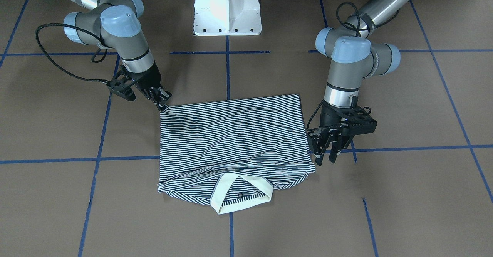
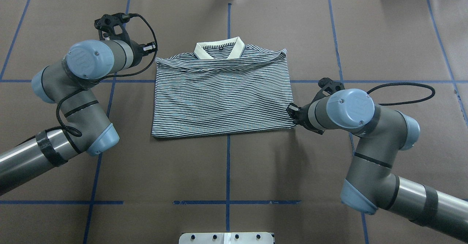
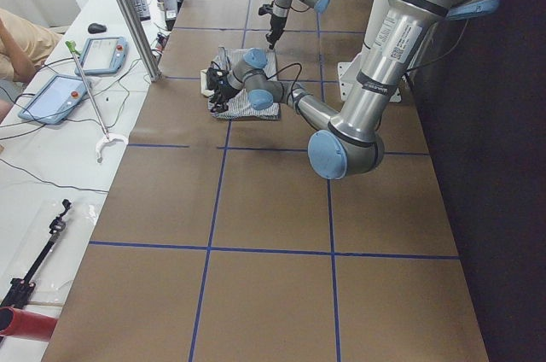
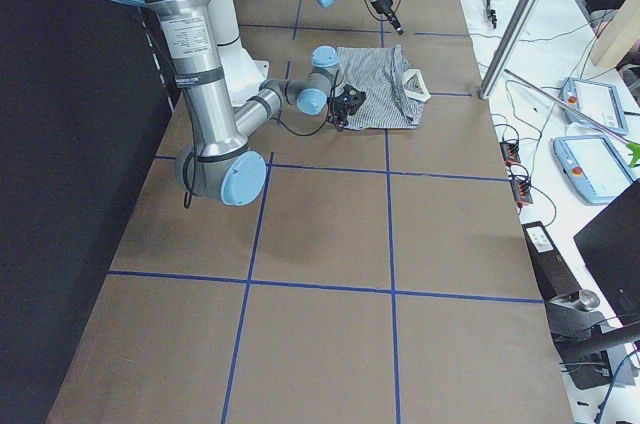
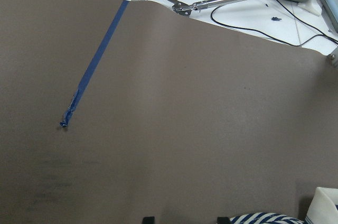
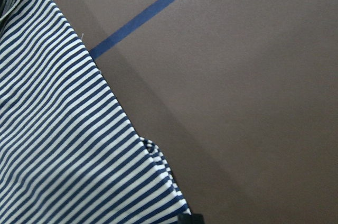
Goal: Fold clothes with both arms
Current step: 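Drag the folded shirt with the right gripper toward the robot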
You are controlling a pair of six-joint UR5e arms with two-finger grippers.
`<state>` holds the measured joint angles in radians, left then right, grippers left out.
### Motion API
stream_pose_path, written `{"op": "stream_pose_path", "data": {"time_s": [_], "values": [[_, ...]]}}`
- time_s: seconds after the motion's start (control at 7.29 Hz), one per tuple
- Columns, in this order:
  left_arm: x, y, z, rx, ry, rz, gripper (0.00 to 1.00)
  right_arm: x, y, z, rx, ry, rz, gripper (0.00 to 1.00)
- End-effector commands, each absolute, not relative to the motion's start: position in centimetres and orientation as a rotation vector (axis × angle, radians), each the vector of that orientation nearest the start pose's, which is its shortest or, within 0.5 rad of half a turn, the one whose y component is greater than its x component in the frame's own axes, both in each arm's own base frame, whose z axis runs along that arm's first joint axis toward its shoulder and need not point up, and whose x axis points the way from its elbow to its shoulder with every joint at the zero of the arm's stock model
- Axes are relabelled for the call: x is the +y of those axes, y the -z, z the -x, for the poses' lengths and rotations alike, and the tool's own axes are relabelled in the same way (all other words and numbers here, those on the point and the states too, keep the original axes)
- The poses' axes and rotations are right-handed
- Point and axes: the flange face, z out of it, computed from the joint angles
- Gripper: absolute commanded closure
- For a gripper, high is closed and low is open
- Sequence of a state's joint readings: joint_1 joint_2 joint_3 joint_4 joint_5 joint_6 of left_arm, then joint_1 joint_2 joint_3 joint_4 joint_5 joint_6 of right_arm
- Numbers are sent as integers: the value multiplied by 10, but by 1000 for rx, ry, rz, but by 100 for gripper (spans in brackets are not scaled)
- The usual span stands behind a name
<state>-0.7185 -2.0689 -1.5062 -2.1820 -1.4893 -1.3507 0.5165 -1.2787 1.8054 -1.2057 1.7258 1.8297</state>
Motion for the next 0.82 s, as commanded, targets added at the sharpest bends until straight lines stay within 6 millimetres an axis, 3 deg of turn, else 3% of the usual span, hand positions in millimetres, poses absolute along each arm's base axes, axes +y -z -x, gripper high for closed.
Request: {"op": "stream_pose_path", "data": {"time_s": [0.0,0.27,0.41,0.55,0.69], "values": [[-559,-317,-422,944,497,-557,50,-320,-367,413,-927,-575,57,100],[-538,-288,-416,1009,467,-543,50,-225,-376,392,-890,-416,143,100],[-520,-278,-413,1078,397,-458,47,-181,-359,379,-903,-355,227,100],[-502,-275,-407,1130,370,-385,47,-137,-338,383,-919,-282,327,100],[-481,-269,-418,1186,321,-260,47,-100,-337,388,-895,-207,383,100]]}}
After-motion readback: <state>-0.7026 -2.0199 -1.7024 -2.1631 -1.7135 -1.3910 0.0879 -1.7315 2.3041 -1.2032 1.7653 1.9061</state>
